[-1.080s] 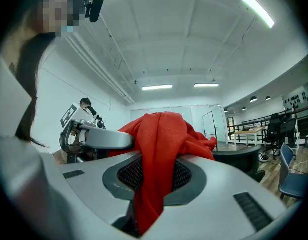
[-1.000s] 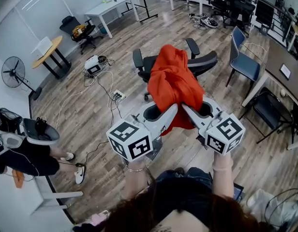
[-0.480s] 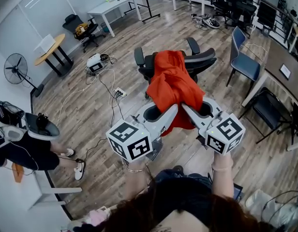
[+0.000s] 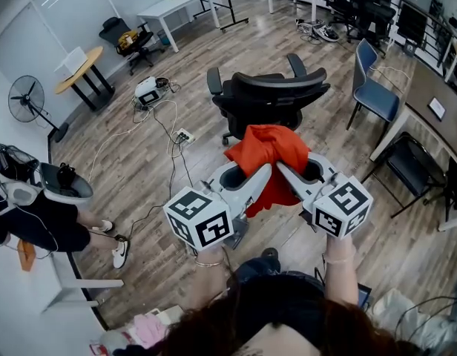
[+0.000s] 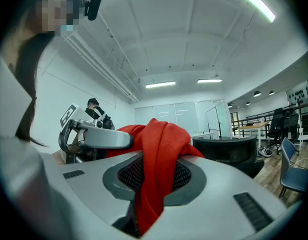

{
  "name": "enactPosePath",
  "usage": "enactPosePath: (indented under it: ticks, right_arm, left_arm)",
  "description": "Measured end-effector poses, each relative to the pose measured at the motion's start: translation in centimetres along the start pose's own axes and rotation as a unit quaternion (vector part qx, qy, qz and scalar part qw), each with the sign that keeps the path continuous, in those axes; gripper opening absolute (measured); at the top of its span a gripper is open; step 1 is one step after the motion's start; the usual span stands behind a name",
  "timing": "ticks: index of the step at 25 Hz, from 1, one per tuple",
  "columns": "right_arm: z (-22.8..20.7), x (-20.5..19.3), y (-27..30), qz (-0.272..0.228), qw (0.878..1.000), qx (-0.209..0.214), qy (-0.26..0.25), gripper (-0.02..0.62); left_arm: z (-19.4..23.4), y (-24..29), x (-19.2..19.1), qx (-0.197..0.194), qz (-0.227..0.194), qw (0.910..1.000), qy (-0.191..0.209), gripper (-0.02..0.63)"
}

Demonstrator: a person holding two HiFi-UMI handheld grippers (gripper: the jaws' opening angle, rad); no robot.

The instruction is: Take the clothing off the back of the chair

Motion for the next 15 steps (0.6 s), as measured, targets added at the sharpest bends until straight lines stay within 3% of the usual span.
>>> enactPosePath:
  ticks: [15]
  right_arm:
    - [3.7, -1.5, -6.0, 0.002, 1.0, 0.001, -0.001, 0.081]
  left_arm:
    - [-6.4, -1.6, -2.5, 0.003, 0.002, 0.9999, 0.012, 0.103]
Point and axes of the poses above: the fingertips, and each gripper's own axes: y forward along the fingers, z to its left, x out of its top, the point moved 10 cm from there along -y, backward along the fingers, and after that the axes turned 10 degrees about z, right-handed, at the moved point
